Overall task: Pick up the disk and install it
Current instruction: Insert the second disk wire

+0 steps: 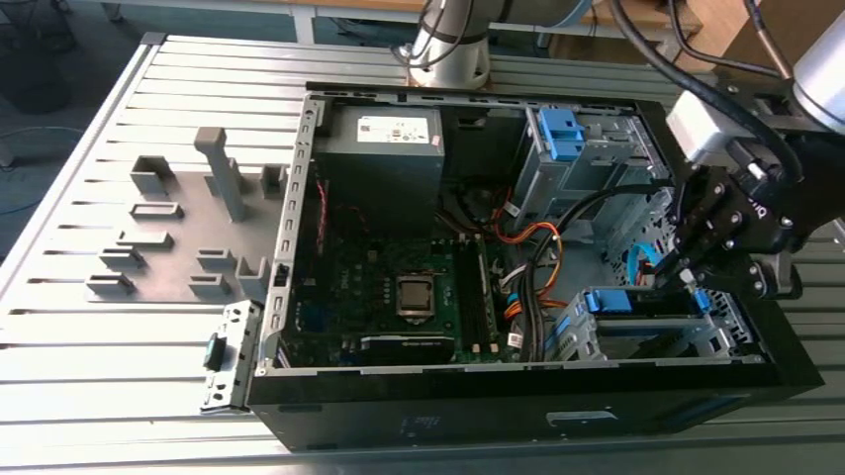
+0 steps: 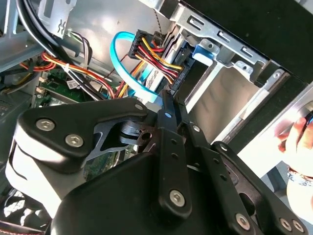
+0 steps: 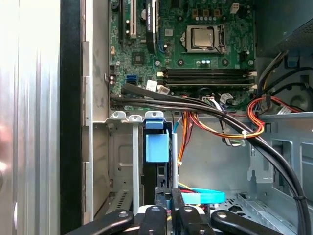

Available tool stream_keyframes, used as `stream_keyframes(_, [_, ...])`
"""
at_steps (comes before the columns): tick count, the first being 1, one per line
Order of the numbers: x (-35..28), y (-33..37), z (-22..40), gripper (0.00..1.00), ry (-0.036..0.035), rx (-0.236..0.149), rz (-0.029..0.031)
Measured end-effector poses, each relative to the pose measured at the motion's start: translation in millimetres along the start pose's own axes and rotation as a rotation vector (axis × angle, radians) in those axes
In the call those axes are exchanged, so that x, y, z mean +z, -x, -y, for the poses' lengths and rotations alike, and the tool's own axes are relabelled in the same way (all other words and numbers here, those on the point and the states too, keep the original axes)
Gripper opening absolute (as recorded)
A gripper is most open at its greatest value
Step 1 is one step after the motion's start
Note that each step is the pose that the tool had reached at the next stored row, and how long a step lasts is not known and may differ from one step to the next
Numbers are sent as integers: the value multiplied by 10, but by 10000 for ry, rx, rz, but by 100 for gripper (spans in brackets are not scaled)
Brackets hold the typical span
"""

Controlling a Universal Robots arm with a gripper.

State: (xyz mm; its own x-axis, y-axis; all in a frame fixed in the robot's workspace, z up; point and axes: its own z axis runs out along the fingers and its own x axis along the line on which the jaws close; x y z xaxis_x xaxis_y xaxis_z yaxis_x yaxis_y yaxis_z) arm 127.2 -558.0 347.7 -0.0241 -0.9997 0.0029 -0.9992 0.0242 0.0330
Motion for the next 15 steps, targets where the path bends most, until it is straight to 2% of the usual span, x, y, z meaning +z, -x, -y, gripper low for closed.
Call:
stream_keyframes(7, [117,-5,4,16,2,0,1])
stream_keyframes(11, [151,-5,5,16,3,1,-5])
stream_keyframes(15, [157,-10,5,16,1,1,2])
